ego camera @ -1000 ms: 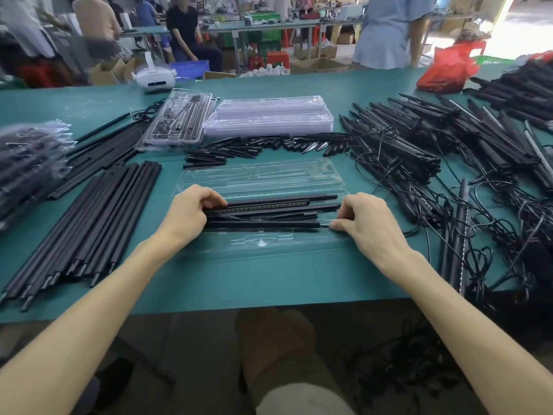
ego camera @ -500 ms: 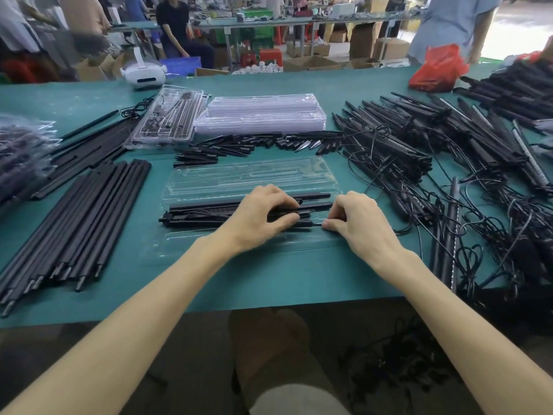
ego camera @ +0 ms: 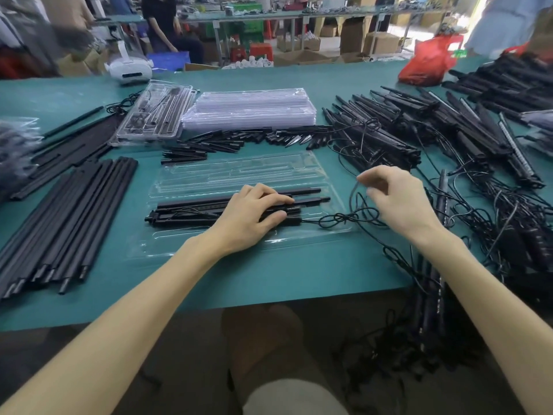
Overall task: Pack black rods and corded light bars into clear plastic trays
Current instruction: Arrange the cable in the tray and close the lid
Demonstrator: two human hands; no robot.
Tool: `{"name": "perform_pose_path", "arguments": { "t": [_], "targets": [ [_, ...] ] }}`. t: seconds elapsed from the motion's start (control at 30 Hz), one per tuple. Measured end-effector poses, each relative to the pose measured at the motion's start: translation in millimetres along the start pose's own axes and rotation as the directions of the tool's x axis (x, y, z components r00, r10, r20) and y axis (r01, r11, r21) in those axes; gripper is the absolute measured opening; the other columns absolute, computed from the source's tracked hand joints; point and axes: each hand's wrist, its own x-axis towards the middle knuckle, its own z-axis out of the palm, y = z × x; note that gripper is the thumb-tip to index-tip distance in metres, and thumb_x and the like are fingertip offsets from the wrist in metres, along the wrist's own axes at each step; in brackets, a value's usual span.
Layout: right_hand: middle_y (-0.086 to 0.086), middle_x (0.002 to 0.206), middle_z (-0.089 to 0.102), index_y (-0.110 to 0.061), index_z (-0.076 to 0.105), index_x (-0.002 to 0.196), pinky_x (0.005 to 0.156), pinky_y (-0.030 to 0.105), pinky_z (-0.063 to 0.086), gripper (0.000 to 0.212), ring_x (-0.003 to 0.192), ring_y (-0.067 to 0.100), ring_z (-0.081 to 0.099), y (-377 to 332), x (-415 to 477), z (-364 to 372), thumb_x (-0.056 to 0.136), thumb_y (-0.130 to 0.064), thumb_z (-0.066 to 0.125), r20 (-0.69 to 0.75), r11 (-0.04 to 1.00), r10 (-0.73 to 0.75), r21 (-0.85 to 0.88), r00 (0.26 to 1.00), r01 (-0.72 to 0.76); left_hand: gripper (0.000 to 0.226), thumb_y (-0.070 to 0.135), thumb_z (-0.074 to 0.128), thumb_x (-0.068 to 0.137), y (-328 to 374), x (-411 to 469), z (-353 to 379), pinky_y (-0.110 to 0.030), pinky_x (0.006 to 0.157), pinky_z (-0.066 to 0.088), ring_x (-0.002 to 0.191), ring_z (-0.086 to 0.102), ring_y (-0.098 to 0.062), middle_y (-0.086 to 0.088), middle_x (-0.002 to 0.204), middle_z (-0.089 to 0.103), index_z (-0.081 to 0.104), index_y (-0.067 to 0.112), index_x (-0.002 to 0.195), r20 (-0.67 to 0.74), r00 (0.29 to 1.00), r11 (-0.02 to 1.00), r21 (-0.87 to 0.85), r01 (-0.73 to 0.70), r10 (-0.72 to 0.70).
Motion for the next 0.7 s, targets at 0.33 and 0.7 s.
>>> {"name": "perform_pose_path", "arguments": {
  "t": [0.33, 0.7],
  "targets": [
    [0.009, 0.124, 0.065, -0.009, 0.055, 0.138, 0.098, 0.028, 0.042, 0.044, 0.118, 0.025, 0.057, 18.8, -9.1, 4.5, 0.096, 0.001, 0.058, 0.204, 0.977, 0.155, -0.174, 0.967, -0.120, 0.037, 0.045, 0.049, 0.102, -1.8, -1.9, -0.6, -0.035, 0.107, 0.030, 0.116, 0.038, -0.012, 0.012, 0.125, 0.051, 0.055, 0.039, 0.139, 0.001, 1.000, 1.000, -0.006, 0.003, -0.003],
    [0.013, 0.104, 0.062, -0.005, 0.064, 0.108, 0.086, 0.040, 0.048, 0.017, 0.111, 0.036, 0.052, 20.4, -5.2, 10.1, 0.098, -0.018, 0.061, 0.149, 0.908, 0.109, -0.417, 0.983, -0.038, 0.030, 0.036, 0.056, 0.101, 1.8, -2.6, -3.4, -0.043, 0.104, 0.036, 0.111, 0.044, -0.018, 0.008, 0.120, 0.056, 0.064, 0.041, 0.129, -0.030, 0.999, 0.997, -0.068, -0.028, 0.026]
  ]
}}
